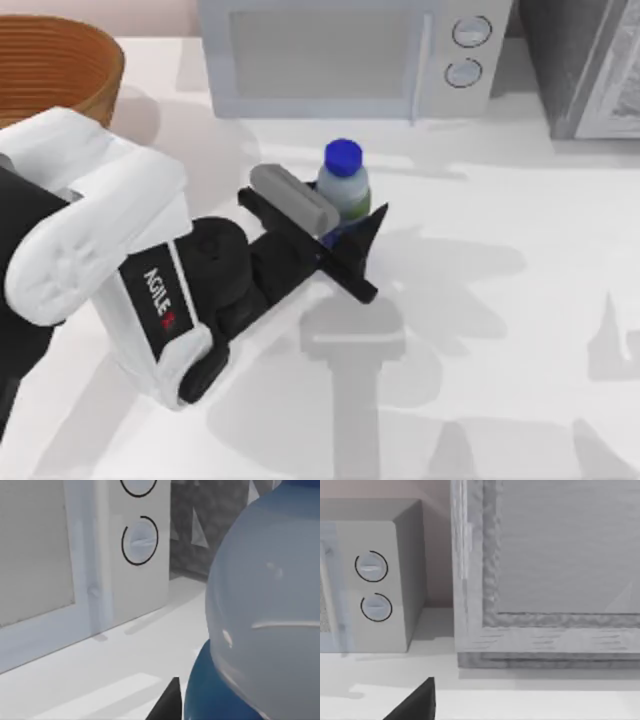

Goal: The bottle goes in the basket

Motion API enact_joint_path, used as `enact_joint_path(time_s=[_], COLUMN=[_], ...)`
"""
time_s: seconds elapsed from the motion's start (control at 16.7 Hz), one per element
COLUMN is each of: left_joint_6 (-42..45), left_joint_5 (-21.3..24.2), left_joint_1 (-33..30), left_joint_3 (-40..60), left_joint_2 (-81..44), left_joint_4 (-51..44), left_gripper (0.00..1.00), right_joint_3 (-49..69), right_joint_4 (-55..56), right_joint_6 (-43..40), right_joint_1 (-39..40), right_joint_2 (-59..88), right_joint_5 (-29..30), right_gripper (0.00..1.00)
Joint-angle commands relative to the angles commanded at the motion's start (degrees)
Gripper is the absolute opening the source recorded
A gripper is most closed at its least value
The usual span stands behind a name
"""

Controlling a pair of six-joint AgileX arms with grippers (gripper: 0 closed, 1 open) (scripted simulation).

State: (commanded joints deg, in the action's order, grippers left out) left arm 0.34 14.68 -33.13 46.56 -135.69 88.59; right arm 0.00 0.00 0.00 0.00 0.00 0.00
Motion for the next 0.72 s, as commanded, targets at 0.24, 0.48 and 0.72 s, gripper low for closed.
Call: enact_joint_path(time_s=[0.24,0.48,0.72], left_joint_6=[0.1,0.2,0.4], left_joint_5=[0.0,3.5,16.5], left_joint_1=[0.1,2.3,10.0], left_joint_3=[-0.1,2.1,7.1], left_joint_2=[0.1,2.6,8.4], left_joint_4=[0.0,-2.7,-13.1], left_gripper=[0.00,0.00,0.00], right_joint_3=[0.0,0.0,0.0], right_joint_4=[0.0,0.0,0.0], right_joint_6=[0.0,0.0,0.0], right_joint_1=[0.0,0.0,0.0], right_joint_2=[0.0,0.0,0.0], right_joint_5=[0.0,0.0,0.0], right_gripper=[1.00,1.00,1.00])
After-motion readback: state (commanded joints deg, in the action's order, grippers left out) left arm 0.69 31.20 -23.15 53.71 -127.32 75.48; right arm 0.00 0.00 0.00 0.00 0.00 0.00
